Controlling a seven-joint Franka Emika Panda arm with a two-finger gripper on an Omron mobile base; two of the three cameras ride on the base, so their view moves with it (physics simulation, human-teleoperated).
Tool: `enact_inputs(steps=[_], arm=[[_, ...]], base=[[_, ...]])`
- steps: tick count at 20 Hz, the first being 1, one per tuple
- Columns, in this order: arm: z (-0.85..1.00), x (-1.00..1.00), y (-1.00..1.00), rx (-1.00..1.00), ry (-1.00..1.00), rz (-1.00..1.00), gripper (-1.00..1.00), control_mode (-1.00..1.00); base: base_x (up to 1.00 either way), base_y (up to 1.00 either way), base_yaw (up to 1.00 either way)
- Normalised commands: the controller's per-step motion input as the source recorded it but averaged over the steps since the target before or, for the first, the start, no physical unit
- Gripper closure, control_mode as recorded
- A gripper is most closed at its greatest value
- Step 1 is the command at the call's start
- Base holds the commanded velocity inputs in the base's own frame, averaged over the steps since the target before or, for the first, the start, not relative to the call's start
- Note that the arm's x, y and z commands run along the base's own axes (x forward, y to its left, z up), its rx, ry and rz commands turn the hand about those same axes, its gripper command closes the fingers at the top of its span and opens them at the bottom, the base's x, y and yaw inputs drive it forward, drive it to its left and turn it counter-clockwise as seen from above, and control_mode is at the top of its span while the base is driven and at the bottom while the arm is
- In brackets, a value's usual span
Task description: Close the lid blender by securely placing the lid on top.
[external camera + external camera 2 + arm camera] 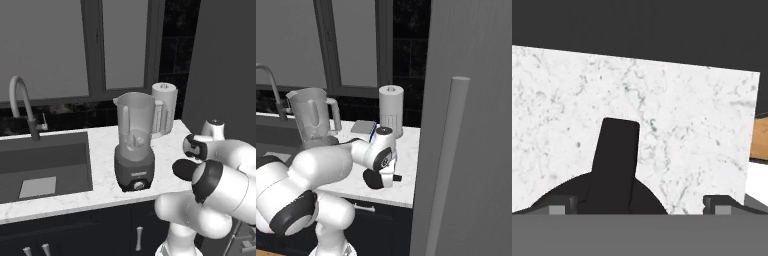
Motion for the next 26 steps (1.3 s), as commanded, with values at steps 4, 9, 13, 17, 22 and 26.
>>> enact_inputs(steps=[4, 9, 13, 17, 22, 26], arm=[[-0.21, 0.14, -0.08, 0.00, 0.00, 0.00, -1.00, -1.00], [-0.19, 0.14, -0.10, 0.00, 0.00, 0.00, -1.00, -1.00], [-0.17, 0.13, -0.08, 0.00, 0.00, 0.00, -1.00, -1.00], [-0.16, 0.14, -0.01, 0.00, 0.00, 0.00, -1.00, -1.00], [-0.18, 0.10, 0.00, 0.00, 0.00, 0.00, -1.00, -1.00], [-0.23, 0.00, 0.00, 0.00, 0.00, 0.00, -1.00, -1.00]], base=[[0.00, 0.00, 0.00], [0.00, 0.00, 0.00], [0.00, 0.00, 0.00], [0.00, 0.00, 0.00], [0.00, 0.00, 0.00], [0.00, 0.00, 0.00]])
